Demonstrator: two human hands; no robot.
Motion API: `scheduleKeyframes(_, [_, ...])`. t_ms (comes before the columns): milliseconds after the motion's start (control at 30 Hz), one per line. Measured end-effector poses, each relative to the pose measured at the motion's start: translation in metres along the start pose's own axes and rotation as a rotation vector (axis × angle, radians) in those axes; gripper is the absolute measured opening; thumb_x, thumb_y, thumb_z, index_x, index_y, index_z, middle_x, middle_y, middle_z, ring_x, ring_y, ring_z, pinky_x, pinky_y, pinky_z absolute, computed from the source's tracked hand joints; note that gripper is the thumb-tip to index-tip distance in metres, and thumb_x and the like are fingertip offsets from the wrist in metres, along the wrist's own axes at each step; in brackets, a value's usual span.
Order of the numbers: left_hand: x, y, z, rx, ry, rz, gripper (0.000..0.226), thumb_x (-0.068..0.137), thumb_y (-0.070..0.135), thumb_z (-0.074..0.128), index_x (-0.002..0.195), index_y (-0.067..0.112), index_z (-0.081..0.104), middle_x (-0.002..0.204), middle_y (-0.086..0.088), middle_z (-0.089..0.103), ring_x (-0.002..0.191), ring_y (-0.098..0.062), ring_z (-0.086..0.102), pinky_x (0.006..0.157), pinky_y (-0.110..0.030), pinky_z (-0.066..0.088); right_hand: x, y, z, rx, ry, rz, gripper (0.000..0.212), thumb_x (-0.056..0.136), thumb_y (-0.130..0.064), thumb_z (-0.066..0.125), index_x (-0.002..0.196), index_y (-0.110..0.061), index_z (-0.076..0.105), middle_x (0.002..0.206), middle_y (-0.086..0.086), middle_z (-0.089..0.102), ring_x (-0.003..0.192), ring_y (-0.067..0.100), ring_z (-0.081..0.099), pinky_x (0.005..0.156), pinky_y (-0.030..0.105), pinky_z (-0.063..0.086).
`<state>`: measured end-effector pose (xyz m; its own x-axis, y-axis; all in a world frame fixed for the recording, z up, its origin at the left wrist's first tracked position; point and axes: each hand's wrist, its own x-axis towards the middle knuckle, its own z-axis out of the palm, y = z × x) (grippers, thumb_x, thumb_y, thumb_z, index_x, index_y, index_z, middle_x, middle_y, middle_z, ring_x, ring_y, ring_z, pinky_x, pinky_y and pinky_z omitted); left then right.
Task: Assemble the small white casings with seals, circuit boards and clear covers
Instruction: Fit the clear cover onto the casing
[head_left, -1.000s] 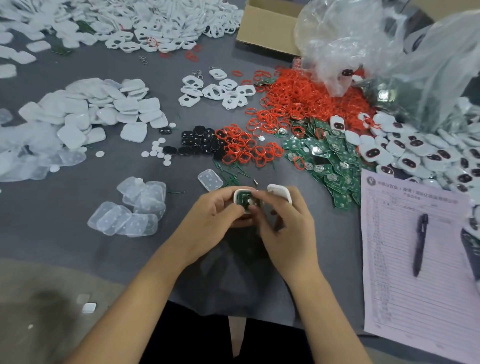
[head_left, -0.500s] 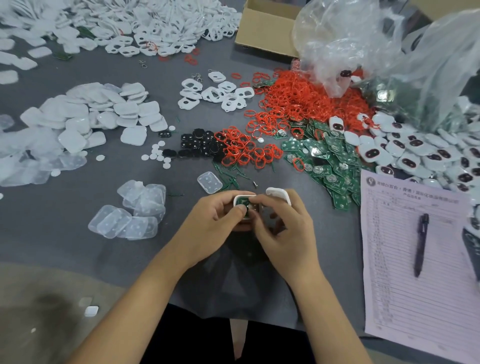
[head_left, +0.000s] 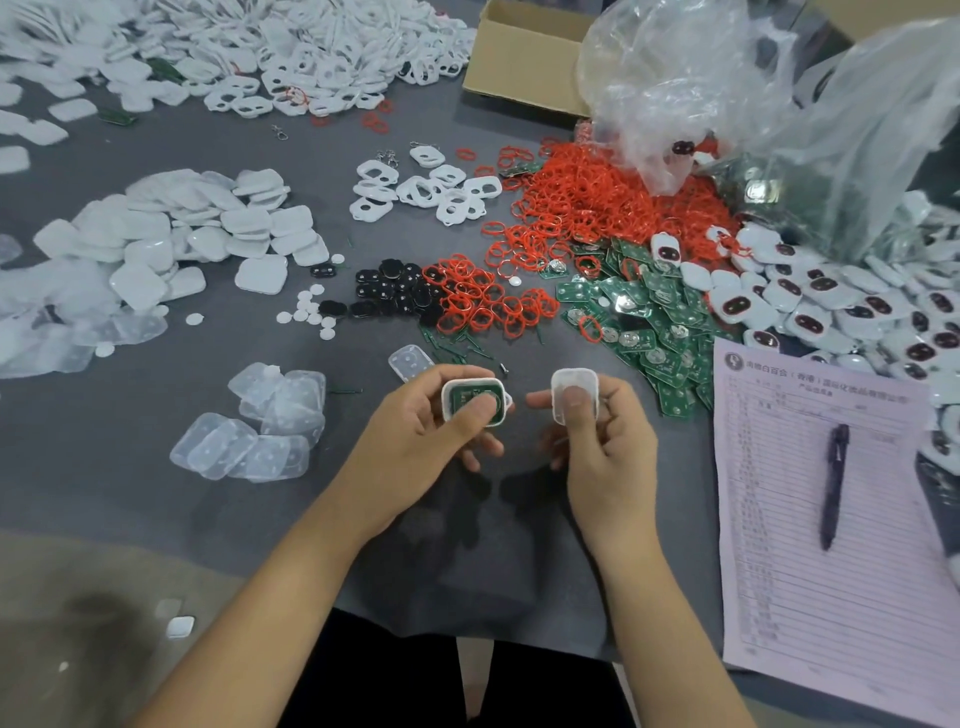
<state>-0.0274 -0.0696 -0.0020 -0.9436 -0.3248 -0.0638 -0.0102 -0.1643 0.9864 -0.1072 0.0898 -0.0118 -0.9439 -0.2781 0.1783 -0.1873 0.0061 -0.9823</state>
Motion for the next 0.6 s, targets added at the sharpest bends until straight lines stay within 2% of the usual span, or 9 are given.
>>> scheduleKeyframes(133, [0.0001, -0.0034, -0.0009, 0.076, 0.007, 0.016, 0.012, 0.103, 0.008, 0.061, 0.114, 0.006, 0.063, 0.1, -0.008, 0.077, 0.066, -0.014, 0.068, 0.054, -0.023, 0.052, 0.0001, -0.0014, -0.0002, 0.014, -0.012, 0.01, 0.011, 0.109, -0.016, 0.051, 0.103, -0.015, 0.061, 0.089, 0.001, 0.079, 0.051, 0.013, 0.056, 0.047, 0.022, 0.043])
scheduleKeyframes(367, [0.0016, -0.0064, -0.0028, 0.044, -0.021, -0.006, 0.005, 0.106, 0.003, 0.052, 0.111, 0.004, 0.054, 0.106, -0.007, 0.079, 0.066, -0.02, 0.071, 0.057, -0.026, 0.056, 0.0004, -0.0019, -0.0007, 0.019, 0.019, 0.055, 0.019, 0.111, -0.014, 0.045, 0.115, -0.014, 0.063, 0.087, 0.003, 0.077, 0.055, 0.014, 0.057, 0.048, 0.024, 0.044])
scheduleKeyframes(600, [0.0014, -0.0056, -0.0015, 0.015, -0.009, 0.005, 0.018, 0.107, 0.003, 0.05, 0.121, 0.005, 0.061, 0.106, -0.008, 0.077, 0.07, -0.018, 0.069, 0.061, -0.025, 0.056, 0.0003, -0.0014, -0.0002, 0.017, 0.001, 0.038, 0.018, 0.11, -0.012, 0.045, 0.115, -0.015, 0.062, 0.09, 0.005, 0.077, 0.057, 0.017, 0.057, 0.049, 0.025, 0.044])
